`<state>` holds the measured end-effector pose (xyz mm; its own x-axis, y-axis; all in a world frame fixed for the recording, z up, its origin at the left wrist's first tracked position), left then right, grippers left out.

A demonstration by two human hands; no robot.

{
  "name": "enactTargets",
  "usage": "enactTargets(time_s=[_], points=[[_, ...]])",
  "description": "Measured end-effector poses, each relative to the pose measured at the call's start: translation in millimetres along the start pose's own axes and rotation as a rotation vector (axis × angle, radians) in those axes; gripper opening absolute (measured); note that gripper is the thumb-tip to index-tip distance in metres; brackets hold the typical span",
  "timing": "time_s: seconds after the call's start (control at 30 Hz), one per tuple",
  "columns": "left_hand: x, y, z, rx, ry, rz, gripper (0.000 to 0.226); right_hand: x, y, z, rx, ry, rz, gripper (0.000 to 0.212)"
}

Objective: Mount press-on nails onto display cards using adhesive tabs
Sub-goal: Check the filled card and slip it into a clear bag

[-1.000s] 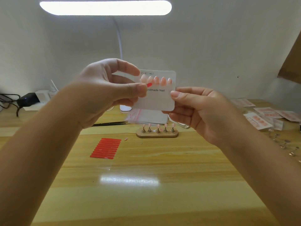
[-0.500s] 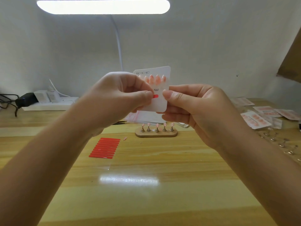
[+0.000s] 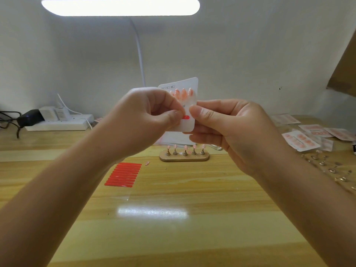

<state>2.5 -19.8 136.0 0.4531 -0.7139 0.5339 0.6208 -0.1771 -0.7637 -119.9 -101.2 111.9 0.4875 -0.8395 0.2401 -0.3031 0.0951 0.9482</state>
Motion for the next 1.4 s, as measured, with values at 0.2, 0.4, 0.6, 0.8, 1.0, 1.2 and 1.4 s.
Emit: enactTargets(time_s=[0.2, 0.4, 0.6, 0.8, 1.0, 1.2, 1.4], points=[[0, 1, -1, 0.023, -0.001, -0.012, 0.017, 0, 0, -2, -0.011, 0.028, 0.012, 0.017], [-2, -4, 0, 0.065, -0.017, -0.031, 0.014, -1, 1, -2, -0.051, 0.028, 0.041, 0.033], [-6, -9, -1, 0.153, -0.068, -0.091, 0.003, -2, 6, 1, -0.167, -0.055, 0.203, 0.021], [-3, -6, 9, 0.24, -0.168, -0.042, 0.027, -9, 9, -2, -0.307, -0.101, 0.386, 0.017], [-2, -3, 12, 0.31, -0.175, -0.024, 0.023, -6, 9, 1, -0.327, -0.116, 0.413, 0.022], [7, 9, 25, 0.168, -0.15, 0.123, 0.008, 0, 12, 8, -0.303, -0.138, 0.393, 0.022], [11, 12, 28, 0.081, -0.156, 0.193, 0.009, 3, 14, 9, -0.247, -0.118, 0.367, 0.024]])
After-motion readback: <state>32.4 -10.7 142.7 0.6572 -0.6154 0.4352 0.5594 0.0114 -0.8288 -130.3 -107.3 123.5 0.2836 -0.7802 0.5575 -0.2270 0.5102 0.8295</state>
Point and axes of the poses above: each hand's wrist, its own x-axis towards the middle knuckle, its own z-axis out of the back of the hand, y = z × x, the point moved 6 cm from there along x, towards the middle knuckle, and after that the axes turned 14 degrees about -y, right-handed, at the moved point
